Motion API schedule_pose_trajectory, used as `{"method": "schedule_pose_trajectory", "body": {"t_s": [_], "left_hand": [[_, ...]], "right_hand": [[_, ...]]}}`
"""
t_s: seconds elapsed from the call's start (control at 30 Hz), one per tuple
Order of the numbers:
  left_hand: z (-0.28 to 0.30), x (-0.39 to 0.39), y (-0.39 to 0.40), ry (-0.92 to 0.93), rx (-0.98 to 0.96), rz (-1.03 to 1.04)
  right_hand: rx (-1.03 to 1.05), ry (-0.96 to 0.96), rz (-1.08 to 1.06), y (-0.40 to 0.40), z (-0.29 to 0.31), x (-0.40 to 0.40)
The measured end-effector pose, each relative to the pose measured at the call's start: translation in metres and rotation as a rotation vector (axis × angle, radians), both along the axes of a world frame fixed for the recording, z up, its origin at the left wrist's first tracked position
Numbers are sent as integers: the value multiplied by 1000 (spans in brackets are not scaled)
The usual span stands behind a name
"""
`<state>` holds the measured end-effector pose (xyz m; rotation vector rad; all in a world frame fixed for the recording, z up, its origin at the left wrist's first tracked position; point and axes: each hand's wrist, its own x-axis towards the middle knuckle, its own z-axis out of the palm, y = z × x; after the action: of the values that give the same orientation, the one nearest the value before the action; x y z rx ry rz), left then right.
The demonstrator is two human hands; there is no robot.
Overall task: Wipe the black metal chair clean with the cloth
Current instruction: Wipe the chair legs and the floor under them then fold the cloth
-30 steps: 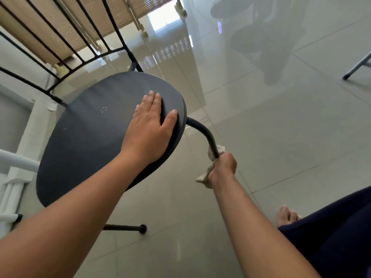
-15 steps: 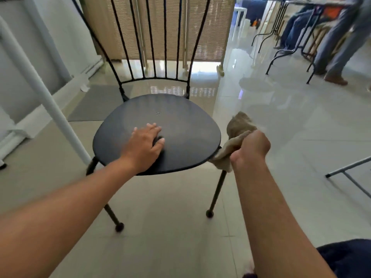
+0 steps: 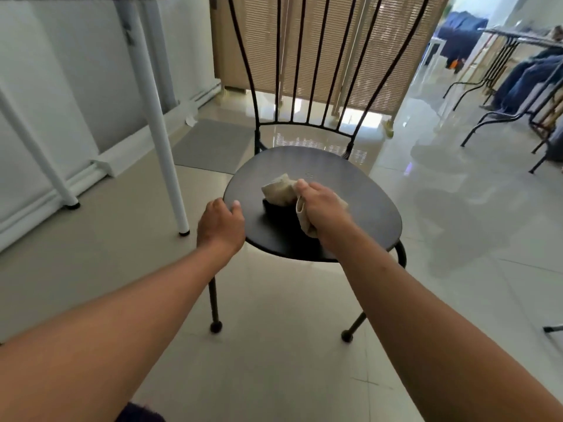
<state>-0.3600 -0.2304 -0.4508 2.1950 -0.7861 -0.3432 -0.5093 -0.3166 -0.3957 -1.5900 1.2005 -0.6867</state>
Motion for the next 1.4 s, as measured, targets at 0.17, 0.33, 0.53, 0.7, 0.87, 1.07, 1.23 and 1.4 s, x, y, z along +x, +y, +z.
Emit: {"method": "schedule_pose_trajectory", "body": {"t_s": [0.17,0.33,0.53,0.7,0.87,1.07,1.23,1.4], "left_hand": [[0,-27,-14,15,-32,-26],[-8,-26,-25,49,-28,-219],[24,-20,-42,-130,-190,-193],[50,-54,-63,-266,-22,-475],[21,-49,-53,-454,232,-566],[12,-43,-42,-242,47,-314],[-7,-69,-20,101,-307,48],[-17,-91,-13,-41,-418,-11]], "right_hand": [[-82,41,234,-7,3,-6],[-42,-242,86,-20,12,-34],[-442,682,174,-44,-24,-70],[-301,272,253,-31,-24,-46],[-370,329,30,-32,-25,-44],[-487,486,105,-30,-29,-40],[-556,637,200,-33,-34,-37],[-579,696,206,-33,-36,-38]]}}
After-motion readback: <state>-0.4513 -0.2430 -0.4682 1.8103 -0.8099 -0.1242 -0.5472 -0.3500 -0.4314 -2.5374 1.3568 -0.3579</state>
